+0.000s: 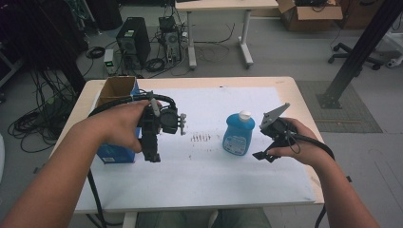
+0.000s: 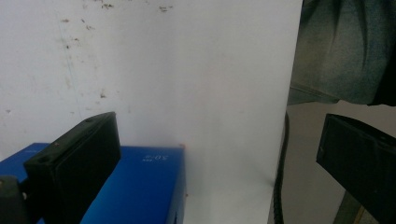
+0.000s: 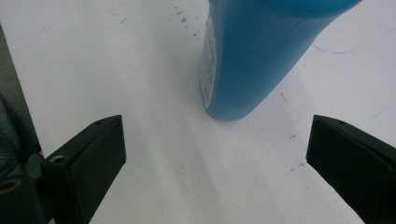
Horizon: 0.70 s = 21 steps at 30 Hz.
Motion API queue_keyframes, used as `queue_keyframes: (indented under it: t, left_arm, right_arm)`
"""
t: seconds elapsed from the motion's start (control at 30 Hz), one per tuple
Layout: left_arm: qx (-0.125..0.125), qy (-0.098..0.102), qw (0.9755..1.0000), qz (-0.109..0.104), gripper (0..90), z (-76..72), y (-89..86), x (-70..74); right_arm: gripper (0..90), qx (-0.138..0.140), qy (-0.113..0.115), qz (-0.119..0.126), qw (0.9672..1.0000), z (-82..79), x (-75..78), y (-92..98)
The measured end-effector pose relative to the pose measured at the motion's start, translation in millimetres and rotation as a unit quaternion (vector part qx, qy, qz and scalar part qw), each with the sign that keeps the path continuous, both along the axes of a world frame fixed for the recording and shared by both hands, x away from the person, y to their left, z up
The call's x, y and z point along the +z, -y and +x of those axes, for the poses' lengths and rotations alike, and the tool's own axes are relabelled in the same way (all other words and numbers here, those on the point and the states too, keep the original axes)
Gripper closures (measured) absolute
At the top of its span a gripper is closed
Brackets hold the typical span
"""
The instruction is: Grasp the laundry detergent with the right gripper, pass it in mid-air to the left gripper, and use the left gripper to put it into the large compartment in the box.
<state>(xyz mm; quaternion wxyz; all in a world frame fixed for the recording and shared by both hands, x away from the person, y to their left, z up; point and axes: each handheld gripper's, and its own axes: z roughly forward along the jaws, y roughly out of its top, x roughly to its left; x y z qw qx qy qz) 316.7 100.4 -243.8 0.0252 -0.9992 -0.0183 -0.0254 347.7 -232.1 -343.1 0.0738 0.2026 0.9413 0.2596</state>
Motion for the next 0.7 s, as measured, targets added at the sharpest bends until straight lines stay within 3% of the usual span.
queue_keyframes:
  t: [0.7]
  left_arm:
    - [0.001,-0.007,1.0000,0.000,0.2,1.0,-2.4,-4.8]
  right_arm:
    - [4.7,-0.017,0.004,0.067,0.9976,12.2,-27.3,-1.0]
